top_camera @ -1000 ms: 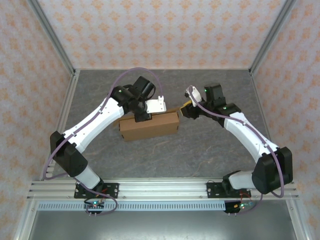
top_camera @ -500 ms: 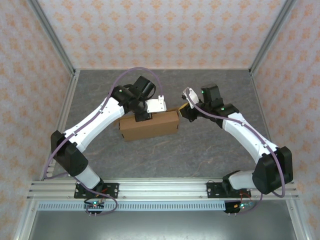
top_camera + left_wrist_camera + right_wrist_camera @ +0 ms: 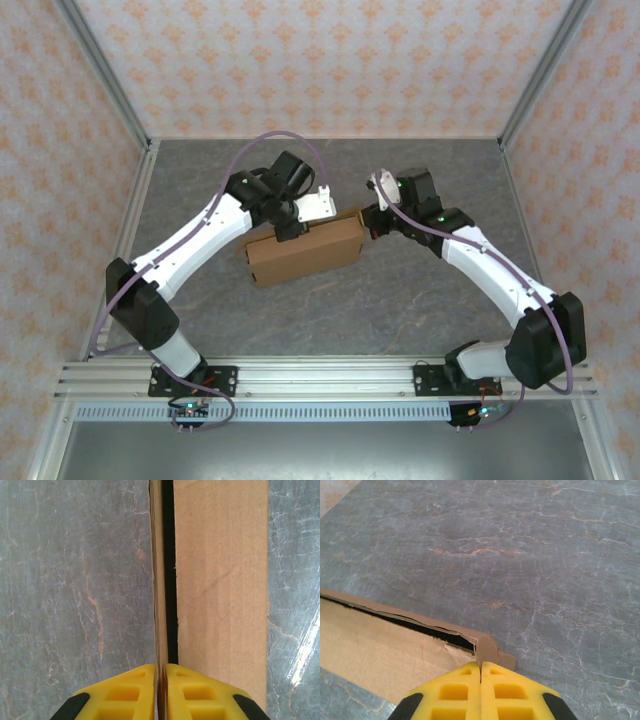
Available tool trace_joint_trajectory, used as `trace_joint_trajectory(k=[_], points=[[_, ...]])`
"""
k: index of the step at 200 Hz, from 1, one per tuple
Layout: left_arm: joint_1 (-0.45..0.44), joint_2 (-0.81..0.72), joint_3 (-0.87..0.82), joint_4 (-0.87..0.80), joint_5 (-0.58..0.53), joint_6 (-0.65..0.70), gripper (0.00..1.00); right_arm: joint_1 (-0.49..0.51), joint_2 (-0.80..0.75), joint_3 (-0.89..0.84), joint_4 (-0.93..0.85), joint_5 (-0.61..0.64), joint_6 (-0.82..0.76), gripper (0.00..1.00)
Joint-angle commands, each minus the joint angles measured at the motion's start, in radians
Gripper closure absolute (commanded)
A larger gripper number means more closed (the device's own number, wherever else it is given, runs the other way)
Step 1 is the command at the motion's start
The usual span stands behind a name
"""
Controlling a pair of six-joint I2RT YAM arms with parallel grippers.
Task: Fold the paper box
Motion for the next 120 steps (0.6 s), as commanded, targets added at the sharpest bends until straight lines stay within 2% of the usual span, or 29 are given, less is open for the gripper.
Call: trace_joint_trajectory(k=[1,34,80,120], points=[[0.003,0.011,0.000,0.005,-0.002,-0.046,0.83,0.011,-0.012,0.047,-0.011,0.079,0.071,0.99],[0.003,-0.018,0.004,0.061,-0.026,-0.142,0.65,0.012,-0.013,0.061,-0.036,0.105,0.088,1.00],[0.003,-0.116,-0.057,0.186,-0.072,-0.312,0.46,0.014,-0.011,0.065,-0.056,0.126,0.116,1.00],[0.003,-0.209,-0.120,0.241,-0.096,-0.466,0.42,0.014,0.004,0.099,-0.093,0.142,0.147,1.00]])
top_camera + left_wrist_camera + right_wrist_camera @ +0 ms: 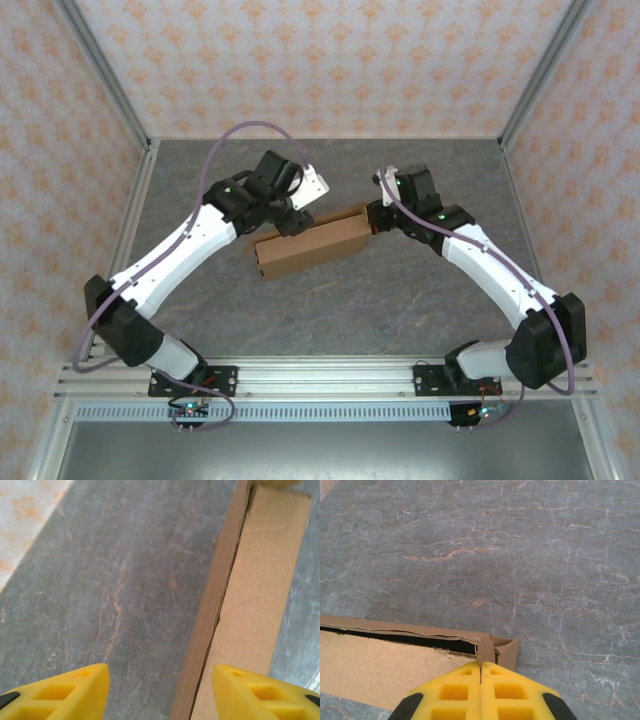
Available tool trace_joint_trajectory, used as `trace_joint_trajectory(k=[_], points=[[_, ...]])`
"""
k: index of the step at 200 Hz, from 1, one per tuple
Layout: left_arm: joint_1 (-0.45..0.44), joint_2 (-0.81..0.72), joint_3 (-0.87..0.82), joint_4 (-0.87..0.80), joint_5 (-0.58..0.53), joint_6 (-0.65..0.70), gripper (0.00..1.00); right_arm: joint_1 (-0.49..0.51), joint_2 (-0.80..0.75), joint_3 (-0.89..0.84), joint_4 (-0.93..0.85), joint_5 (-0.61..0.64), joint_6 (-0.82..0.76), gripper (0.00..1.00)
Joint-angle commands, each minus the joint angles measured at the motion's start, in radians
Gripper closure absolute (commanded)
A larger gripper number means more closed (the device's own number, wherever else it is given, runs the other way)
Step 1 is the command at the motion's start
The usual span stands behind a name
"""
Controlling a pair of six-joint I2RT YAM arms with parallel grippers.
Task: Fold the paper box
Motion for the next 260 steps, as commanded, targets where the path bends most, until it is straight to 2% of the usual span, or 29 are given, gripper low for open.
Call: trace_joint_trajectory(k=[1,38,64,91,121,130,154,203,231,249,260], points=[[0.003,-0.068,-0.039,0.067,-0.041,-0.147,0.42,0.005,0.004,0.060,-0.031,0.035,0.039,1.00],[0.003,-0.174,-0.154,0.099,-0.119,-0.395,0.42,0.005,0.027,0.081,-0.048,0.049,0.057,1.00],[0.003,-0.278,-0.236,0.019,-0.275,-0.565,0.43,0.005,0.035,0.100,-0.073,0.070,0.061,1.00],[0.007,-0.363,-0.296,-0.066,-0.353,-0.665,0.44,0.005,0.044,0.120,-0.090,0.075,0.062,1.00],[0.020,-0.329,-0.335,-0.110,-0.289,-0.674,0.45,0.006,0.044,0.127,-0.096,0.078,0.067,1.00],[0.027,-0.316,-0.343,-0.098,-0.263,-0.673,0.49,0.005,0.044,0.127,-0.096,0.079,0.068,1.00],[0.033,-0.267,-0.329,-0.103,-0.286,-0.648,0.54,0.005,0.045,0.125,-0.097,0.075,0.071,1.00],[0.058,-0.194,-0.287,-0.120,-0.325,-0.624,0.76,0.006,0.047,0.128,-0.102,0.078,0.072,1.00],[0.058,-0.179,-0.289,-0.125,-0.328,-0.626,0.85,0.005,0.052,0.130,-0.102,0.075,0.073,1.00],[0.058,-0.181,-0.285,-0.120,-0.322,-0.629,0.85,0.005,0.056,0.131,-0.105,0.073,0.073,1.00],[0.058,-0.180,-0.277,-0.126,-0.326,-0.630,0.80,0.005,0.056,0.132,-0.109,0.075,0.072,1.00]])
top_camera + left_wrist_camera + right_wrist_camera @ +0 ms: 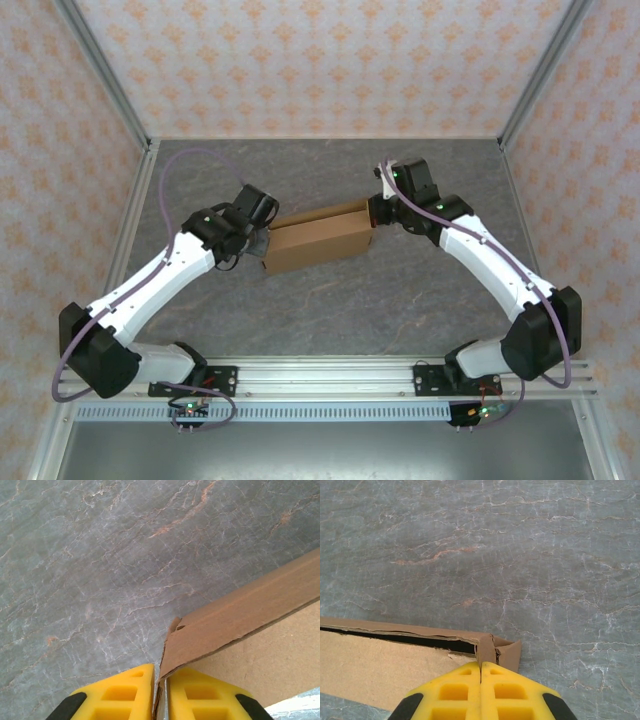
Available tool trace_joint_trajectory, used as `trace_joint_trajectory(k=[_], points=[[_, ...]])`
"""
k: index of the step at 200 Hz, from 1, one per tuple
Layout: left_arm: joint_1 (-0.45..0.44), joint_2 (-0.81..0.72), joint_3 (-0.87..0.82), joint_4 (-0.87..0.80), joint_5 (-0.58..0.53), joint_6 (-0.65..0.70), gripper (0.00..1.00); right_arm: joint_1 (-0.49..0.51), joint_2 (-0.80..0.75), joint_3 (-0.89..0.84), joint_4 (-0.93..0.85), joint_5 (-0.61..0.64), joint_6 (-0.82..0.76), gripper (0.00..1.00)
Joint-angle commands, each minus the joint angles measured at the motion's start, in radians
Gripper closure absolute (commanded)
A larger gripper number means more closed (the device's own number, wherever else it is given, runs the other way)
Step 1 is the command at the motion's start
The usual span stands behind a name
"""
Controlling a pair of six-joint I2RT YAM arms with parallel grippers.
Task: Fold the paper box
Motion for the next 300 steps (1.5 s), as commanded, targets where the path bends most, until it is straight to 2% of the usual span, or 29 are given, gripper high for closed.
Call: trace_joint_trajectory(k=[1,20,50,113,144,300], points=[[0.006,0.002,0.038,-0.039,-0.035,-0.004,0.79,0.003,0.008,0.038,-0.017,0.021,0.013,1.00],[0.006,0.003,0.049,-0.049,-0.044,-0.003,0.71,0.003,0.007,0.038,-0.018,0.024,0.013,1.00],[0.006,-0.003,0.064,-0.058,-0.047,0.001,0.70,0.003,0.010,0.041,-0.018,0.023,0.015,1.00],[0.006,-0.010,0.060,-0.063,-0.034,0.008,0.87,0.003,0.017,0.043,-0.018,0.023,0.022,1.00],[0.006,0.000,0.069,-0.057,0.007,-0.014,1.00,0.003,0.021,0.044,-0.021,0.020,0.044,1.00],[0.008,0.080,0.163,-0.090,0.047,-0.114,1.00,0.002,0.094,0.100,-0.108,0.074,0.134,1.00]])
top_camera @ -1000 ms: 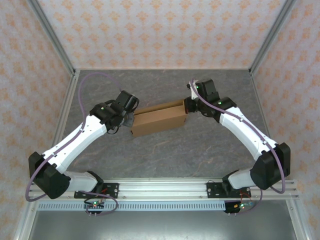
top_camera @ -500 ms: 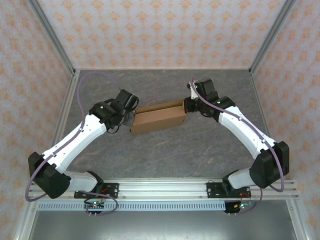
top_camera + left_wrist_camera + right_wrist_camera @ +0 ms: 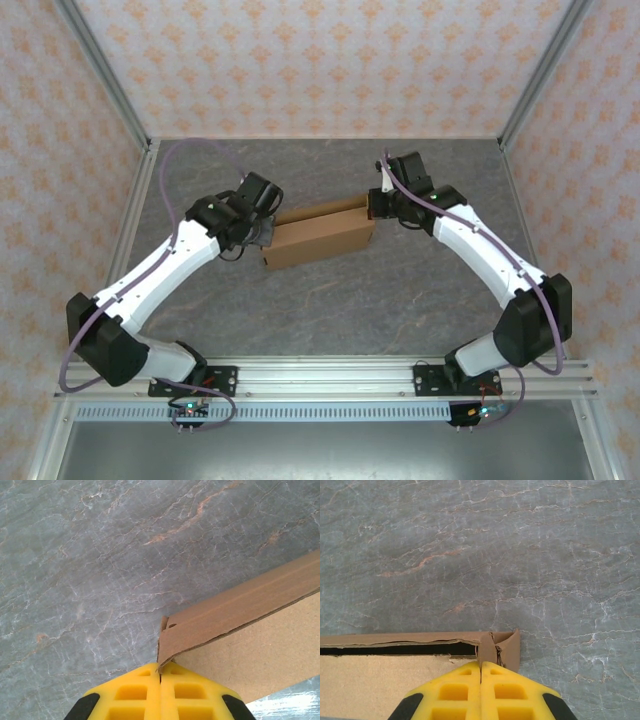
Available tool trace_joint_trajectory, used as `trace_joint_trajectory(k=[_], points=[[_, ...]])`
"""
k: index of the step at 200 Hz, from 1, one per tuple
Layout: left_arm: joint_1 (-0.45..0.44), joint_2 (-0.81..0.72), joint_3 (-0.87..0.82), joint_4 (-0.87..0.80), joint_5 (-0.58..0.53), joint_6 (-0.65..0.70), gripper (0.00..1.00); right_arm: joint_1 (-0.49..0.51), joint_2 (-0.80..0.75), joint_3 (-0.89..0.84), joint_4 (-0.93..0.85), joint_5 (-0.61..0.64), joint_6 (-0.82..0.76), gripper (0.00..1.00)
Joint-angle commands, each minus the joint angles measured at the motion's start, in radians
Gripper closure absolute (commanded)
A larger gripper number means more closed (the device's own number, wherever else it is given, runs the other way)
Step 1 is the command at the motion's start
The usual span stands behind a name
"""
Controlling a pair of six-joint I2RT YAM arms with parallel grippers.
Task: Fold the paper box
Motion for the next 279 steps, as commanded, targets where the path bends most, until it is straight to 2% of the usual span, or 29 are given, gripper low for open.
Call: trace_joint_trajectory(k=[1,146,279], points=[[0.003,0.006,0.039,-0.027,0.015,-0.027,1.00,0.001,0.015,0.019,-0.056,0.024,0.022,1.00],[0.048,0.119,0.148,-0.120,0.059,-0.116,1.00,0.002,-0.011,-0.011,-0.028,0.025,0.029,1.00],[0.065,0.177,0.167,-0.118,0.105,-0.206,1.00,0.001,0.003,-0.010,-0.019,0.007,0.026,1.00]])
